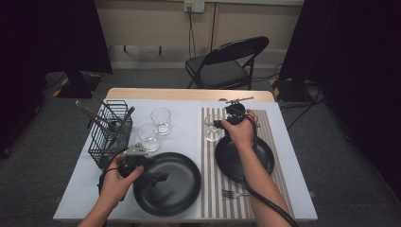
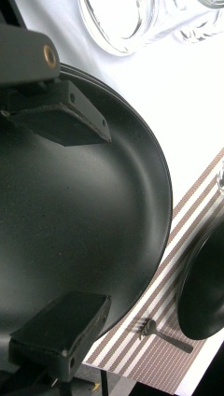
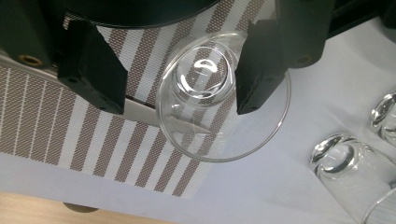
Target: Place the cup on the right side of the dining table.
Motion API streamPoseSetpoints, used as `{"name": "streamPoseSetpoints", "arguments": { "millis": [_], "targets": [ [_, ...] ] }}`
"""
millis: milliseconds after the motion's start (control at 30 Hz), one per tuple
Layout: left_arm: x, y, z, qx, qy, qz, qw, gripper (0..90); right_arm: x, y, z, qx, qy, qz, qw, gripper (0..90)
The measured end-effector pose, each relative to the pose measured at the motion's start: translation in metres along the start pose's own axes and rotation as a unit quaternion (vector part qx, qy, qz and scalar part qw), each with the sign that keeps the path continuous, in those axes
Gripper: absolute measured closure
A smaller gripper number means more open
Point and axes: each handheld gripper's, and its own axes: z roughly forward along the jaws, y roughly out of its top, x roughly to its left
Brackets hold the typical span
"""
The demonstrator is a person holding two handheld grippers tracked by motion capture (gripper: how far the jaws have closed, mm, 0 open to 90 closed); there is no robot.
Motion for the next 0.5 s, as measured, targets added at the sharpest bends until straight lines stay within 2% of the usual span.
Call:
{"name": "streamPoseSetpoints", "arguments": {
  "millis": [267, 500],
  "targets": [
    [0.0, -0.001, 0.0, 0.0, -0.002, -0.003, 1.0, 18.3, 0.003, 0.003, -0.004, -0.003, 0.016, -0.017, 0.9997, 30.3],
    [0.0, 0.0, -0.001, 0.0, 0.001, 0.0, 1.0, 18.3, 0.004, 0.005, -0.011, -0.008, 0.013, -0.026, 0.9996, 27.5]
  ]
}}
